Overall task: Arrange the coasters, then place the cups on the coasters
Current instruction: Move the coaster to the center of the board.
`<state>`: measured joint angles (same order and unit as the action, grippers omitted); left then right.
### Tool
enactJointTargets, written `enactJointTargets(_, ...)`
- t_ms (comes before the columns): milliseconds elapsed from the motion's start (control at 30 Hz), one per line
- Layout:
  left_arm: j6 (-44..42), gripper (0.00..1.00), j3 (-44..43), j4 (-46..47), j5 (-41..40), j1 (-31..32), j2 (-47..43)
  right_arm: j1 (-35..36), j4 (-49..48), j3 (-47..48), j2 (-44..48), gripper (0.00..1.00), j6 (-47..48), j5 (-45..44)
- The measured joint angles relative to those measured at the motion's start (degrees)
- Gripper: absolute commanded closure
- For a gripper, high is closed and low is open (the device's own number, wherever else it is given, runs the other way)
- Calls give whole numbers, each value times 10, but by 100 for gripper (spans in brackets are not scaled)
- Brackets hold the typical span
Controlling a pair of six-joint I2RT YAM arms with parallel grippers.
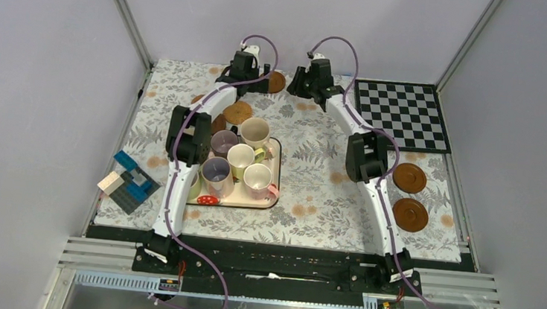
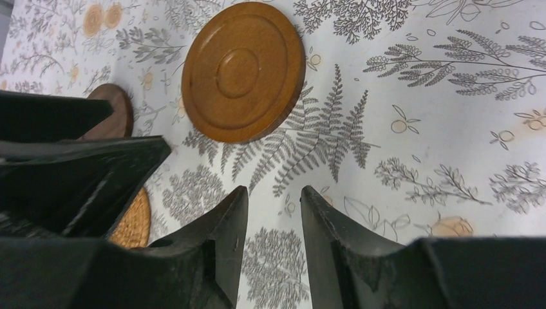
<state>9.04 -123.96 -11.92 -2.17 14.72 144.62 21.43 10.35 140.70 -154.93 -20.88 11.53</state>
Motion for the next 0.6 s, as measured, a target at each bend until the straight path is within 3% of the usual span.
enactJointTargets(333, 0, 7, -1, 26, -11, -7, -1, 13, -51, 26, -49, 50, -31, -35)
enactJointTargets(600, 7, 10, -64, 66, -13, -9, 44, 14, -56, 24, -49, 46, -33, -33)
